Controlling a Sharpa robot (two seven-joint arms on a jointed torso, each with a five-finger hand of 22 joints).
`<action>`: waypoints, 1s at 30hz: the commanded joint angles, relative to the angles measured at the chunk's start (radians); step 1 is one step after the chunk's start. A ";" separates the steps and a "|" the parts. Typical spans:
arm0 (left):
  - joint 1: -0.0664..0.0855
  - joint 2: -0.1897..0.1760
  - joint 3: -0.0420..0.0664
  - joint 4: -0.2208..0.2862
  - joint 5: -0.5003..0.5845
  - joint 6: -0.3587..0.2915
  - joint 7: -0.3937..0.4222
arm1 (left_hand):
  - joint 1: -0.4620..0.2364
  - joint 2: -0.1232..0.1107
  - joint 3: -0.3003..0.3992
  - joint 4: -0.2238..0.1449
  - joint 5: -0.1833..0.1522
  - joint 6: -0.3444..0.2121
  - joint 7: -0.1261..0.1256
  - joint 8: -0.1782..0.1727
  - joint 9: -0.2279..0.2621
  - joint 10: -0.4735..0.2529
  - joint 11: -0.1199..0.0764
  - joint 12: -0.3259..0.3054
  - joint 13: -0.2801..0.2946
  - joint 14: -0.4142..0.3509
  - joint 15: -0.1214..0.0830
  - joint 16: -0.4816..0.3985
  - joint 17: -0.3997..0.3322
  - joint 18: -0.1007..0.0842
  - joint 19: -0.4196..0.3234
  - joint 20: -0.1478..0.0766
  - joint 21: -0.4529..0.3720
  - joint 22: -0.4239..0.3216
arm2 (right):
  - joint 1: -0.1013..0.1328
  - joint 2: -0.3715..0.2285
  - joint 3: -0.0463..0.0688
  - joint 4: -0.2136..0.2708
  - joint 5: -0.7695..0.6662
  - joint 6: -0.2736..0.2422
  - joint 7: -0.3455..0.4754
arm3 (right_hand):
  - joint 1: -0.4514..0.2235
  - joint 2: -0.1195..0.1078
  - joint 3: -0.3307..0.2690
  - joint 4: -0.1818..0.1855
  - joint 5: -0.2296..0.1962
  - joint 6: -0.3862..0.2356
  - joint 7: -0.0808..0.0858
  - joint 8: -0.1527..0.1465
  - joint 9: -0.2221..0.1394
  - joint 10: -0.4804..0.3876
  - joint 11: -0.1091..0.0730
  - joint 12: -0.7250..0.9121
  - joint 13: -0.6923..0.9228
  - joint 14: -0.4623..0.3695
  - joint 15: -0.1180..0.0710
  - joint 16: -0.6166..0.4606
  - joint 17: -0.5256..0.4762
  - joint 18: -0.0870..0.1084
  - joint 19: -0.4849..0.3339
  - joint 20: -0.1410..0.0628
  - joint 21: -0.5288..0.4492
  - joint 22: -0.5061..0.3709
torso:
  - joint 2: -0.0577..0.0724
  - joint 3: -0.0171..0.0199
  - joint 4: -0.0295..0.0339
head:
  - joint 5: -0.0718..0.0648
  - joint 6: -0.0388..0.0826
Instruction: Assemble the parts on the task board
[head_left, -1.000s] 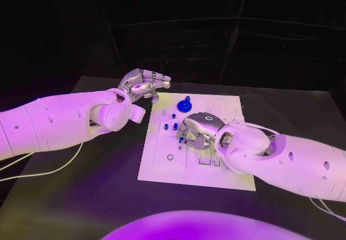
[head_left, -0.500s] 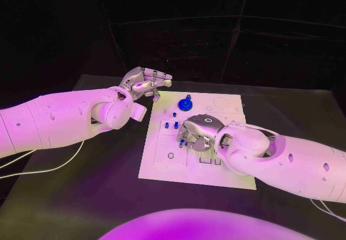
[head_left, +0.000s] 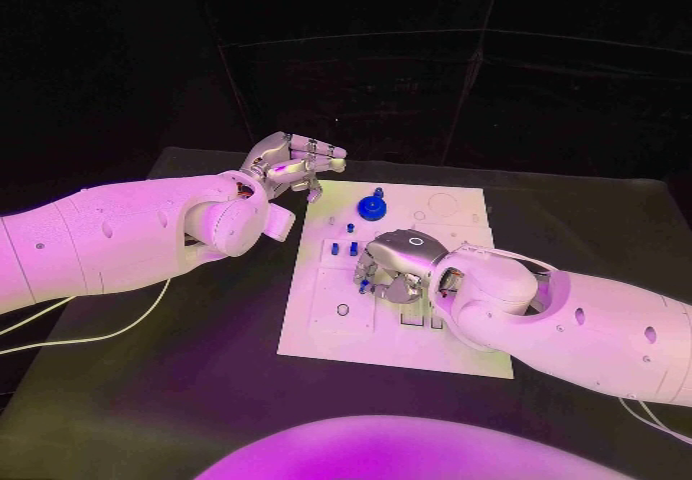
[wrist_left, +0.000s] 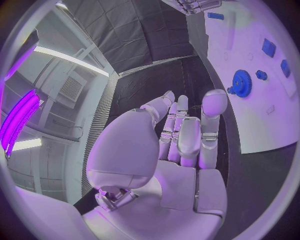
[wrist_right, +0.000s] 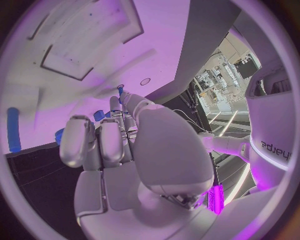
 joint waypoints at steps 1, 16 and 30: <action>0.001 0.001 0.001 0.001 0.003 0.012 0.001 | -0.012 0.000 -0.007 0.001 0.002 -0.008 0.000 0.001 -0.002 -0.006 0.002 0.003 0.001 -0.007 0.002 -0.006 -0.002 0.016 -0.009 0.000 -0.006 -0.001 | -0.001 0.002 0.000 0.000 -0.008 0.015 0.003 | -0.009 0.004 0.006 0.002 0.005 0.002 0.005 0.001 0.001 0.007 0.000 -0.007 0.001 0.038 -0.004 0.005 0.001 0.009 0.004 0.001 0.006 -0.001 | 0.000 -0.0002 0.0005 | 0.002 -0.002; 0.001 0.001 0.001 0.000 0.003 0.012 -0.001 | -0.012 0.000 -0.007 0.001 0.002 -0.008 0.000 0.001 -0.002 -0.006 0.002 0.003 0.001 -0.007 0.002 -0.006 -0.002 0.016 -0.009 0.000 -0.006 -0.001 | -0.007 0.011 -0.001 -0.008 -0.023 0.026 -0.013 | -0.015 0.003 0.008 0.000 0.005 0.000 0.006 -0.001 0.001 0.005 0.001 -0.010 0.000 0.038 -0.003 0.004 0.000 0.009 0.003 0.002 0.005 -0.002 | 0.000 0.0002 -0.0004 | 0.003 -0.005; 0.002 0.002 0.001 -0.001 0.003 0.020 -0.010 | -0.012 0.001 -0.009 0.002 0.002 -0.009 0.001 0.002 -0.002 -0.008 0.002 0.004 0.002 -0.008 0.002 -0.006 -0.003 0.016 -0.009 0.001 -0.009 -0.003 | -0.021 0.033 -0.001 -0.025 -0.081 0.057 -0.054 | -0.062 -0.015 0.019 -0.001 -0.007 -0.038 0.020 -0.028 -0.008 -0.032 0.017 -0.048 -0.010 0.036 0.010 0.004 -0.005 0.011 -0.004 0.013 -0.001 -0.011 | 0.000 -0.0001 -0.0001 | 0.001 -0.005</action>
